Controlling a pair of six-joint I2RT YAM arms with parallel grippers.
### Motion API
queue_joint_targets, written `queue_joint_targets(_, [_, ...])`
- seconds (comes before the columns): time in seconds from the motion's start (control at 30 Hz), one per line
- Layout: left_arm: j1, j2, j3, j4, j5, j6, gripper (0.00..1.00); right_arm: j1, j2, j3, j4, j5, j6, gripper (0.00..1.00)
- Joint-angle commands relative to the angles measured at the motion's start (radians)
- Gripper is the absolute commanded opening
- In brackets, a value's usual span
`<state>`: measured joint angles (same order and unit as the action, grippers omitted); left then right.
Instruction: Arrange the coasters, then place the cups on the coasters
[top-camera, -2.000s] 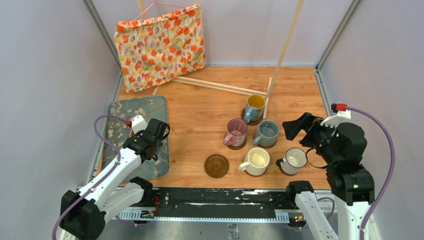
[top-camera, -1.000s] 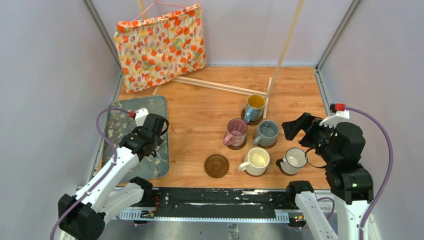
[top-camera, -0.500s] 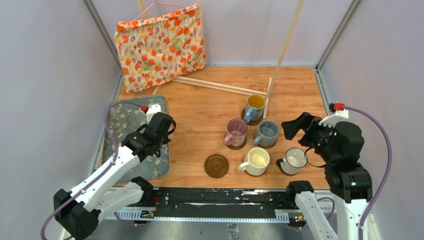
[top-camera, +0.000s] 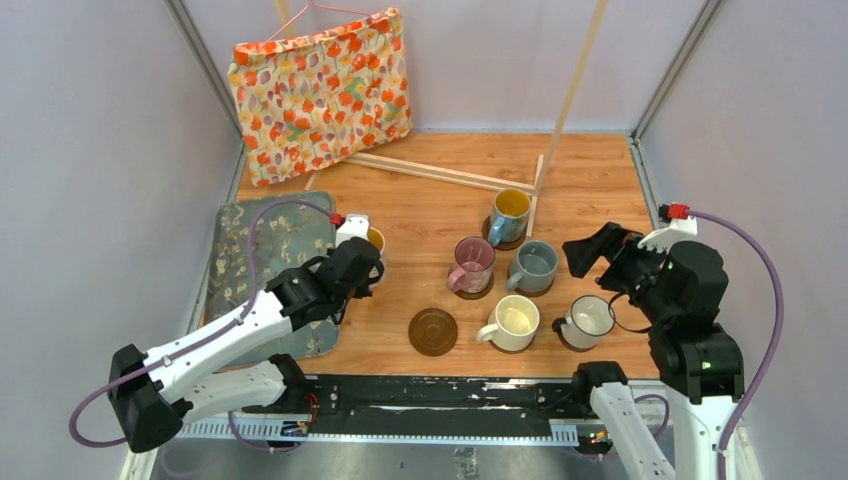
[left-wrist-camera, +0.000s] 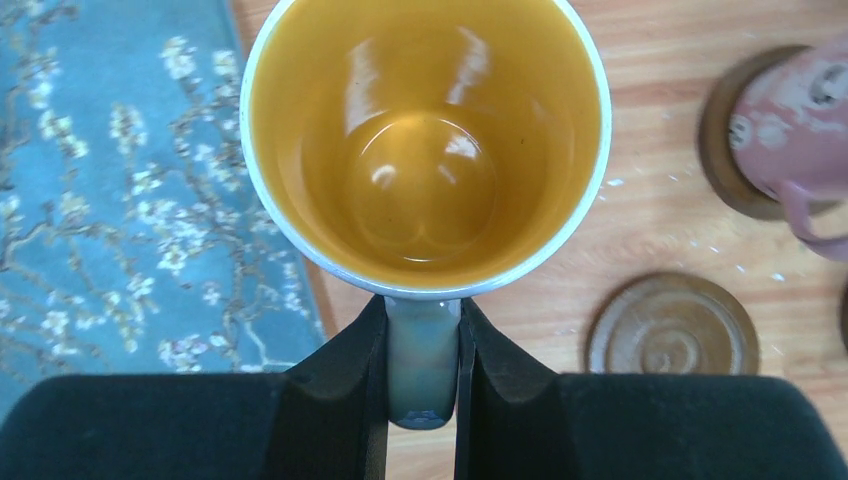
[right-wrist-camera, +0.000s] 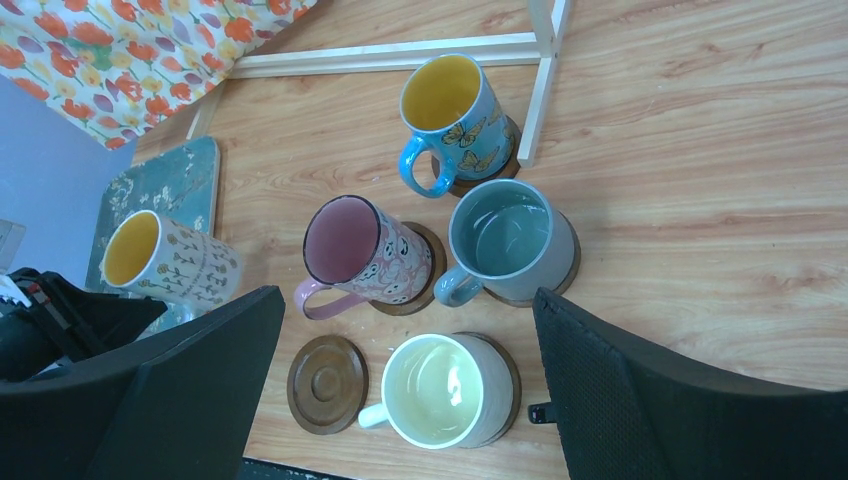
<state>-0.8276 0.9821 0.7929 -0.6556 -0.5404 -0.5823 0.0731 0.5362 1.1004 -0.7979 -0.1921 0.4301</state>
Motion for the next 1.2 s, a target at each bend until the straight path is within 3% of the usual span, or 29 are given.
queue_joint_targets(0.0, [-0.072, -0.040, -0.001, 0.163, 0.012, 0.039, 0.00, 0.014, 0.012, -0.010, 0.025, 0.006, -0.002, 1.00])
queue_joint_targets(0.73, [-0.264, -0.114, -0.126, 0.312, 0.325, 0.199, 0.00, 0.014, 0.050, -0.011, 0.075, -0.010, 0.025, 1.00])
queue_joint_targets(1.17, [-0.414, -0.002, -0.104, 0.368, 0.341, 0.254, 0.00, 0.014, 0.033, -0.013, 0.074, -0.011, 0.026, 1.00])
